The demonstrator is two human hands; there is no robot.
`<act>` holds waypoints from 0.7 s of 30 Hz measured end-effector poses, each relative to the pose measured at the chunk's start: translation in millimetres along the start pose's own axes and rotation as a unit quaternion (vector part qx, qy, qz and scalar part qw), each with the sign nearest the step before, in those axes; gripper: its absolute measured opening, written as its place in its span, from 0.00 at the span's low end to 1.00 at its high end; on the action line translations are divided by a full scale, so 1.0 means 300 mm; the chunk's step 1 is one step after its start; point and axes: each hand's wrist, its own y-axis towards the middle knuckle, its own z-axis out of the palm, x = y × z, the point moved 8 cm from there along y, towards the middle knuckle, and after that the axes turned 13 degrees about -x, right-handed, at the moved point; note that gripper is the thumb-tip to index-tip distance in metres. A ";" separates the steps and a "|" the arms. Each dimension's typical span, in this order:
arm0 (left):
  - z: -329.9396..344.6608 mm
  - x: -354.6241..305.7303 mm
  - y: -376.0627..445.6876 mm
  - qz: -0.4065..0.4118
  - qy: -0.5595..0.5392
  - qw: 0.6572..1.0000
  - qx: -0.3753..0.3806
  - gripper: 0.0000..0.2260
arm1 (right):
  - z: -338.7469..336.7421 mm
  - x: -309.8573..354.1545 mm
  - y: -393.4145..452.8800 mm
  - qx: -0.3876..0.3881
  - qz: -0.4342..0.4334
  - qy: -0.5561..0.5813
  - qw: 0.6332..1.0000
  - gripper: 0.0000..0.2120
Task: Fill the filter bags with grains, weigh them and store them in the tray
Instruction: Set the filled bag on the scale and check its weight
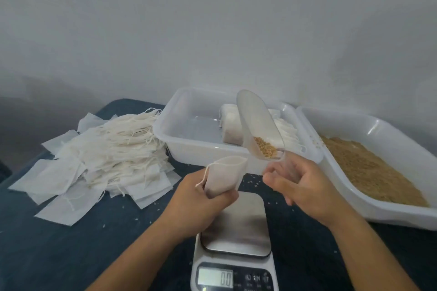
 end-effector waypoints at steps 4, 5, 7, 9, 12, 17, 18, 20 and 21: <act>0.032 -0.021 -0.012 0.035 0.007 0.998 0.045 0.10 | 0.100 0.028 -0.003 -0.016 -0.027 0.044 0.999 0.30; 0.037 -0.024 -0.014 0.043 0.011 0.998 0.050 0.10 | 0.104 0.033 -0.008 -0.041 -0.037 0.043 0.998 0.28; 0.048 -0.031 -0.021 0.063 0.017 0.996 0.063 0.09 | 0.094 0.044 -0.020 -0.085 -0.057 0.043 0.994 0.24; 0.052 -0.038 -0.026 0.071 0.014 0.995 0.070 0.11 | 0.074 0.047 -0.029 -0.102 -0.062 0.058 0.991 0.22; 0.045 -0.053 -0.021 0.090 -0.008 0.994 0.054 0.12 | 0.048 0.042 -0.042 -0.109 -0.059 0.079 0.989 0.22; 0.008 -0.024 0.014 0.073 -0.062 0.995 -0.018 0.08 | 0.029 0.018 -0.058 -0.129 -0.051 0.067 0.988 0.21; 0.006 -0.016 0.020 0.071 -0.057 0.996 -0.022 0.08 | 0.026 0.011 -0.058 -0.134 -0.049 0.066 0.988 0.21; 0.005 -0.002 0.027 0.075 -0.045 0.996 -0.024 0.09 | 0.019 -0.002 -0.058 -0.147 -0.045 0.065 0.986 0.21; 0.005 0.001 0.028 0.077 -0.040 0.996 -0.024 0.10 | 0.018 -0.006 -0.060 -0.150 -0.046 0.065 0.985 0.21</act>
